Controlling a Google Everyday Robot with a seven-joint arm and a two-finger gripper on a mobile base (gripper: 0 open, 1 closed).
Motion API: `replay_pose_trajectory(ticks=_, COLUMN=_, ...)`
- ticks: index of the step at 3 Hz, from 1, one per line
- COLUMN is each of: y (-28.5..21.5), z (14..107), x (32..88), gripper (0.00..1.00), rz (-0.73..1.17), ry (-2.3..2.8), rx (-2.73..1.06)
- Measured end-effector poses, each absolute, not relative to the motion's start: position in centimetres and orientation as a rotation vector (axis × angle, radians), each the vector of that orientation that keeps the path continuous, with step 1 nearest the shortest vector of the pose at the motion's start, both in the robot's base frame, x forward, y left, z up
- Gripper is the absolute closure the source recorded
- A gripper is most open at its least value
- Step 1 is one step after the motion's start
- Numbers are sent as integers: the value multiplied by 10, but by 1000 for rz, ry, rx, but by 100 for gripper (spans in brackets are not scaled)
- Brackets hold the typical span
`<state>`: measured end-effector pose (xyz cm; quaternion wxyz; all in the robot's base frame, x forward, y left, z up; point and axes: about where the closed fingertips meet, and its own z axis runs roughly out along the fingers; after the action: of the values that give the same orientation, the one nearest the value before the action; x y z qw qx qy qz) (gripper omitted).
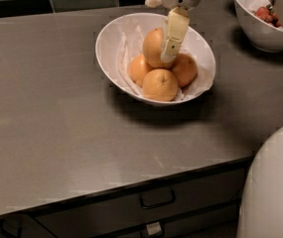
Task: Pick orange from white bowl
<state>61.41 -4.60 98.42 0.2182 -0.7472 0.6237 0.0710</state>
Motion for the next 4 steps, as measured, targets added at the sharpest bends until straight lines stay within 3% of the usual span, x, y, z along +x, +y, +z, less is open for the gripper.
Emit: replay_pose_trajectory(ticks=4, y=-48, z=960, x=602, gripper=0, rz=304, ry=1749, rx=-2057)
